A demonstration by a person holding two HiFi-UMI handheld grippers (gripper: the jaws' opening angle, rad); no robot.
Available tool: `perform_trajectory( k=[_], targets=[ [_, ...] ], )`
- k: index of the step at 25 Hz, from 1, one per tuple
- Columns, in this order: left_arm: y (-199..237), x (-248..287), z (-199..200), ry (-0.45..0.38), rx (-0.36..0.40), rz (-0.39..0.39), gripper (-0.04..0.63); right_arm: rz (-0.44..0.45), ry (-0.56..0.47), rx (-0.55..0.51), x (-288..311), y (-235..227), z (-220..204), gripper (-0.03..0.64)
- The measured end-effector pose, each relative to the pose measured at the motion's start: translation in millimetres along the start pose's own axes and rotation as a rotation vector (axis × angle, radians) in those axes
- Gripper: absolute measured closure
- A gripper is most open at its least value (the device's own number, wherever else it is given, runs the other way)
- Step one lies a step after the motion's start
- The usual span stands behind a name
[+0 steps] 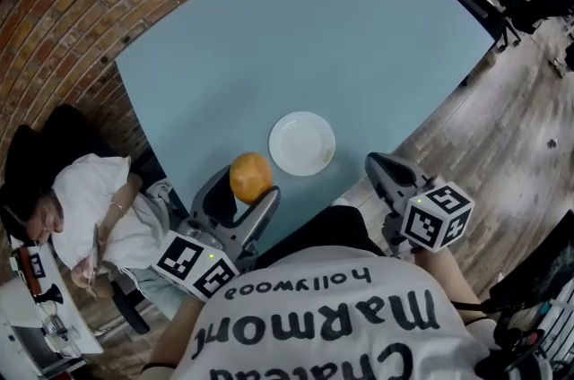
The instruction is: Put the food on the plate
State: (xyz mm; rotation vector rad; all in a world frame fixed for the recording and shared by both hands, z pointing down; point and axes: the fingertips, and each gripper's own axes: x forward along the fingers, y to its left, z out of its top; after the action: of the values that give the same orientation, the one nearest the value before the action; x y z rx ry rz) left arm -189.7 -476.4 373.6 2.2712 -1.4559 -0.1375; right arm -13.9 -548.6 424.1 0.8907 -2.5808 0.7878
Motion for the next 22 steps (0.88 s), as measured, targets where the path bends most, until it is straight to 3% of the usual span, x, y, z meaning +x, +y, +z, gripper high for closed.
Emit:
perform_trajectory(
  k=[5,9,13,22],
  targets=[
    [2.4,30.3,7.5,-0.019,-0.01,0.057,0.267,0.05,0.062,-0.011,20.5,-24.4,10.3,0.604],
    [12.9,60.2,-24.2,0.143,0.016,0.108,0.267,0.089,0.084,-0.033,38.8,-43.5,28.1,0.604],
    [20.9,91.0,-57.7,0.3,0.046,0.082,0.267,0.14,0.121,-0.042,58.6,-55.8,34.4,0.604],
    [40.6,136.1,-114.6,0.502,0.077,0.066,0.267,0.239,0.189,-0.042,109.4,-62.4,35.2,0.604]
  ],
)
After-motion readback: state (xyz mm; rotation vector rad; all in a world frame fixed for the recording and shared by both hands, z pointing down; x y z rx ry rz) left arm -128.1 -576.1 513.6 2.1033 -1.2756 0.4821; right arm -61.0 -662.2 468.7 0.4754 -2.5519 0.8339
